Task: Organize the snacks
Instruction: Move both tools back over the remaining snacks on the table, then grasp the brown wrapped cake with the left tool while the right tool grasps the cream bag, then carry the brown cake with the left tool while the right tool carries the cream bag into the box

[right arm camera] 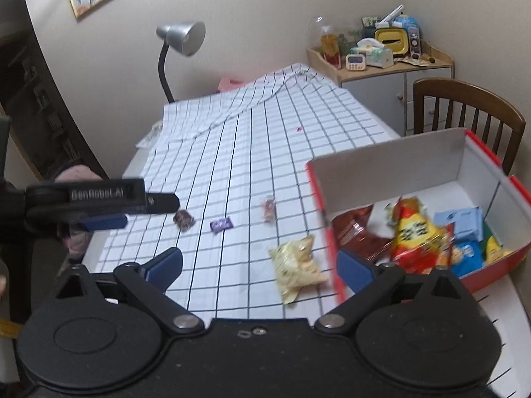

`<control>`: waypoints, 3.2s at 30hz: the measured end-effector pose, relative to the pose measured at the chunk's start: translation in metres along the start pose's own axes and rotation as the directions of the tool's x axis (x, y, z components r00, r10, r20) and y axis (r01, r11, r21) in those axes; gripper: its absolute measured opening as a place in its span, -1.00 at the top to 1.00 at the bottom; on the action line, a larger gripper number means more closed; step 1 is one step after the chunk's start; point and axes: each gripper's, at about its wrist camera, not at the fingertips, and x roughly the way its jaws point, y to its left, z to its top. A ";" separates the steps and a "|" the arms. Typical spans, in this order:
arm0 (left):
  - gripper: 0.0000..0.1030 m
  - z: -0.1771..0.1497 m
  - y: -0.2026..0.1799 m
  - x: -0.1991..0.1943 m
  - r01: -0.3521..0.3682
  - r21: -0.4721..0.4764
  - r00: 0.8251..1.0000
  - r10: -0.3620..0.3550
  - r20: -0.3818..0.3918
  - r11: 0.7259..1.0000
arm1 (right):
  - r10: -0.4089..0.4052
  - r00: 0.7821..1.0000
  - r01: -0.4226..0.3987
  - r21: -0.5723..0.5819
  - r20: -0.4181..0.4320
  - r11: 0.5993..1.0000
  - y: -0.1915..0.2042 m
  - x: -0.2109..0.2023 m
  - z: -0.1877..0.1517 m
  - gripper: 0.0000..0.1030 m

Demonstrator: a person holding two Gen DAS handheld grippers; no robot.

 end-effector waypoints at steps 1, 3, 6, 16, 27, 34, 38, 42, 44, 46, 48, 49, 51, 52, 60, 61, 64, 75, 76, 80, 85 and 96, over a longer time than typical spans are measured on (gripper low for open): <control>-0.74 0.002 0.008 0.003 -0.010 -0.007 1.000 0.010 -0.003 1.000 | -0.009 1.000 0.009 -0.004 -0.006 1.000 0.006 0.005 -0.002 -0.93; -0.74 0.005 0.024 0.009 -0.028 -0.020 1.000 0.028 -0.010 0.999 | -0.031 0.999 0.031 -0.013 -0.010 0.999 0.018 0.016 -0.005 -0.93; -0.74 0.010 0.043 0.021 -0.049 -0.035 0.998 0.048 -0.030 0.998 | -0.075 0.997 0.075 -0.027 -0.015 0.997 0.031 0.034 -0.010 -0.92; -0.74 0.020 0.081 0.070 -0.100 -0.037 0.991 0.096 -0.096 0.994 | -0.265 0.964 0.260 -0.123 -0.025 0.958 0.055 0.102 -0.027 -0.59; -0.74 0.028 0.088 0.125 -0.093 -0.005 0.987 0.092 -0.133 0.996 | -0.417 0.908 0.403 -0.201 -0.034 0.893 0.055 0.150 -0.036 -0.18; -0.74 0.031 0.094 0.160 -0.127 0.016 0.979 0.128 -0.161 0.992 | -0.458 0.887 0.438 -0.211 -0.057 0.874 0.049 0.166 -0.038 -0.10; -0.74 0.032 0.097 0.172 -0.125 0.043 0.977 0.130 -0.166 0.991 | -0.463 0.883 0.440 -0.206 -0.078 0.874 0.046 0.170 -0.040 0.00; -0.35 0.033 0.097 0.177 -0.110 0.060 0.979 0.119 -0.167 0.992 | -0.467 0.881 0.444 -0.210 -0.075 0.871 0.044 0.171 -0.040 0.14; -0.19 0.033 0.095 0.178 -0.105 0.072 0.979 0.116 -0.168 0.992 | -0.471 0.879 0.448 -0.206 -0.074 0.870 0.043 0.170 -0.039 0.23; -0.08 0.032 0.093 0.178 -0.095 0.086 0.980 0.108 -0.165 0.992 | -0.472 0.878 0.450 -0.207 -0.073 0.869 0.042 0.170 -0.038 0.28; 0.09 0.032 0.094 0.177 -0.090 0.082 0.981 0.103 -0.162 0.993 | -0.474 0.878 0.452 -0.210 -0.070 0.867 0.042 0.169 -0.038 0.34; 0.23 0.032 0.094 0.177 -0.090 0.078 0.981 0.102 -0.162 0.993 | -0.473 0.878 0.451 -0.210 -0.068 0.867 0.041 0.169 -0.038 0.38; 0.26 0.033 0.096 0.176 -0.086 0.075 0.982 0.097 -0.161 0.994 | -0.468 0.881 0.447 -0.208 -0.064 0.870 0.041 0.167 -0.038 0.43; 0.32 0.032 0.097 0.175 -0.093 0.079 0.982 0.104 -0.156 0.993 | -0.467 0.882 0.446 -0.209 -0.062 0.870 0.041 0.166 -0.039 0.44; 0.36 0.025 0.097 0.158 -0.121 0.073 0.982 0.130 -0.135 0.990 | -0.430 0.900 0.414 -0.176 -0.070 0.893 0.040 0.154 -0.042 0.47; 0.36 0.024 0.097 0.155 -0.124 0.069 0.982 0.133 -0.134 0.990 | -0.423 0.904 0.406 -0.174 -0.069 0.897 0.041 0.151 -0.042 0.47; 0.36 0.023 0.097 0.144 -0.115 0.045 0.982 0.120 -0.144 0.992 | -0.395 0.916 0.382 -0.157 -0.065 0.911 0.043 0.139 -0.041 0.48; 0.36 0.016 0.071 0.082 -0.061 0.062 0.992 0.067 -0.105 0.996 | -0.272 0.961 0.267 -0.090 -0.042 0.959 0.049 0.078 -0.030 0.47; 0.36 0.015 0.068 0.076 -0.058 0.068 0.993 0.065 -0.103 0.996 | -0.259 0.965 0.255 -0.086 -0.036 0.963 0.050 0.071 -0.029 0.47; 0.36 0.013 0.052 0.050 -0.026 0.085 0.995 0.034 -0.090 0.996 | -0.219 0.976 0.217 -0.070 -0.014 0.974 0.047 0.045 -0.023 0.47; 0.36 0.010 0.022 0.019 0.015 0.115 0.997 -0.006 -0.071 0.993 | -0.194 0.981 0.195 -0.050 0.019 0.980 0.037 0.016 -0.014 0.47; 0.36 0.003 -0.065 -0.018 0.111 0.171 0.993 -0.104 -0.049 0.979 | -0.176 0.982 0.176 0.002 0.075 0.984 -0.014 -0.031 0.004 0.47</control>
